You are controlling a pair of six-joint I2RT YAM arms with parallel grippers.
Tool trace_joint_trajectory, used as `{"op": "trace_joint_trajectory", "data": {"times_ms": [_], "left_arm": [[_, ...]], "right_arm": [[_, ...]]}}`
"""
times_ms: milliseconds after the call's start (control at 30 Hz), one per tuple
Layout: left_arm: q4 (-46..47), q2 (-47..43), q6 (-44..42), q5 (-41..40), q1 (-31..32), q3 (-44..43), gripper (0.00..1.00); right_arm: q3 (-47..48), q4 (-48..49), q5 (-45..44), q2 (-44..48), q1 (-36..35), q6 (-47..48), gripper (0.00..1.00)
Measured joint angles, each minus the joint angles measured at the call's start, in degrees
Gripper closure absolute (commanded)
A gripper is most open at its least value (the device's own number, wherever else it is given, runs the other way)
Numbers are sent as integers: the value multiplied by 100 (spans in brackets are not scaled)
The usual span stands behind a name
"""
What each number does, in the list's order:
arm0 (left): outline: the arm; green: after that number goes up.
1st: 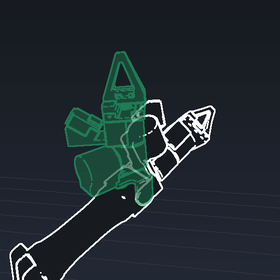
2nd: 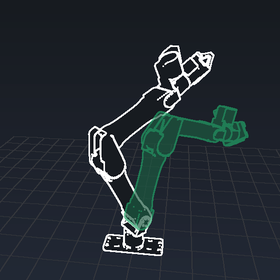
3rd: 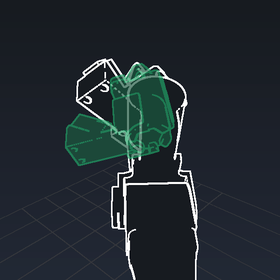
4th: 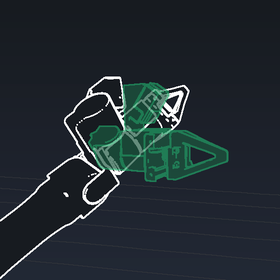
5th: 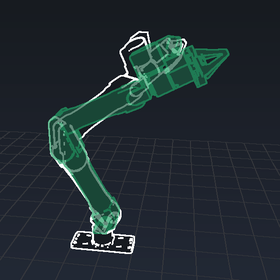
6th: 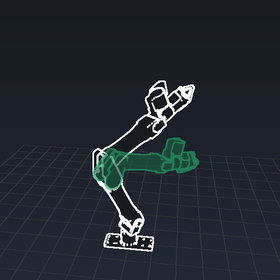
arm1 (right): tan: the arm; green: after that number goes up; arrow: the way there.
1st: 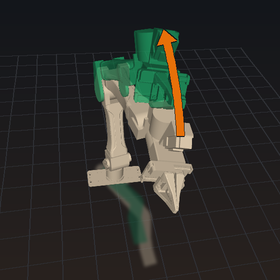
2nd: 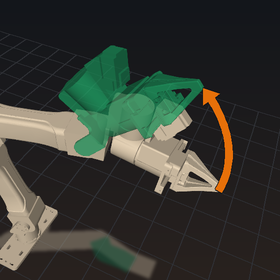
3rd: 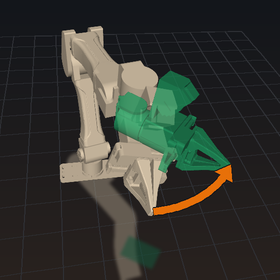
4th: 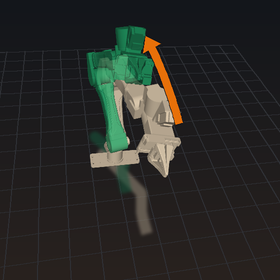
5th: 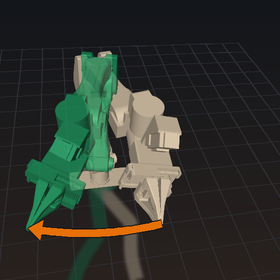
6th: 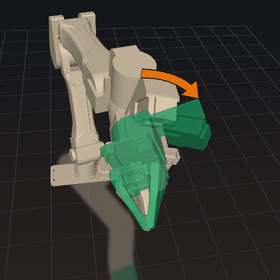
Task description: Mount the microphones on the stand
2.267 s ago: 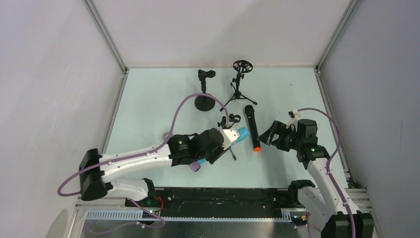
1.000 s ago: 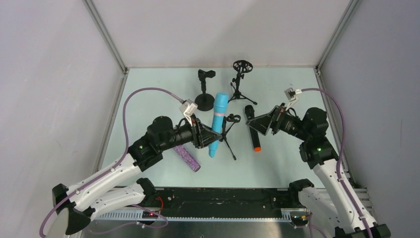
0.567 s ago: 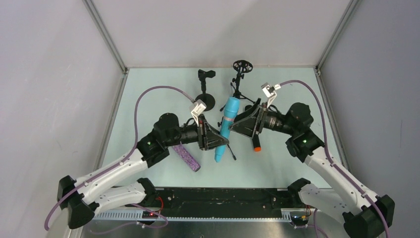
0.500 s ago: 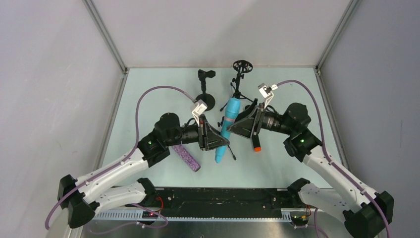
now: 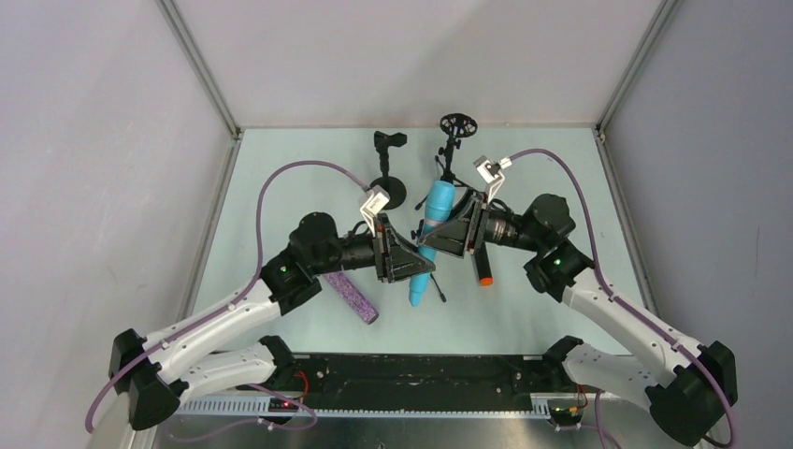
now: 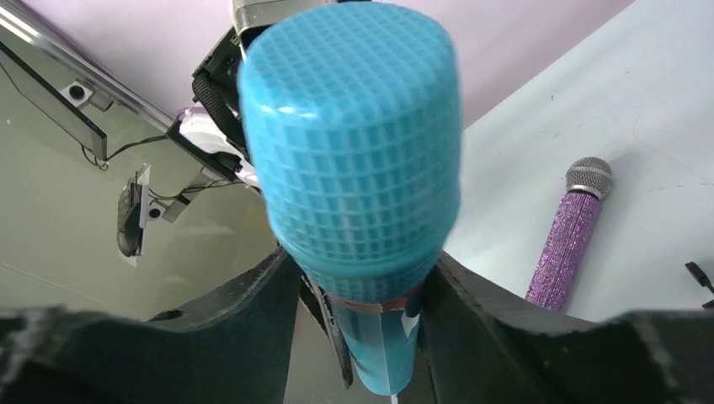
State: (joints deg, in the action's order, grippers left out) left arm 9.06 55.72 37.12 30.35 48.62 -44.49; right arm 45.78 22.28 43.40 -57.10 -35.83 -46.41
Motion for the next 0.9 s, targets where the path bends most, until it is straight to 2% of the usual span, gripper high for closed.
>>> {"op": "trace_joint_trajectory", "data": {"times_ms": [100, 267, 333, 467, 533, 567, 600, 633, 700, 900], "left_arm": [[74, 0, 4, 15, 0, 0, 100], [212, 0, 195, 15, -2, 2, 100], [225, 0, 195, 0, -2, 2, 98], [245, 0, 195, -24, -2, 15, 76], [251, 0, 195, -35, -2, 33, 57], [267, 0, 195, -44, -2, 48, 41], [275, 0, 192, -59, -2, 63, 34], [278, 2, 160, -74, -2, 74, 20], [291, 4, 146, -131, -2, 98, 4], [387, -2, 109, -363, -11, 195, 0]], "right_arm": [[0, 103, -7, -46, 2, -87, 62], [0, 254, -48, -85, 13, -28, 95], [0, 282, -52, -85, 17, -33, 100], [0, 280, -61, -85, 17, -15, 100], [0, 247, -70, -85, 17, 9, 100], [0, 221, -79, -85, 17, 31, 100], [0, 181, -90, -85, 15, 59, 100], [0, 151, -105, -85, 11, 85, 100], [0, 31, -170, -85, 4, 151, 100], [0, -431, -378, -85, 0, 431, 100]]}}
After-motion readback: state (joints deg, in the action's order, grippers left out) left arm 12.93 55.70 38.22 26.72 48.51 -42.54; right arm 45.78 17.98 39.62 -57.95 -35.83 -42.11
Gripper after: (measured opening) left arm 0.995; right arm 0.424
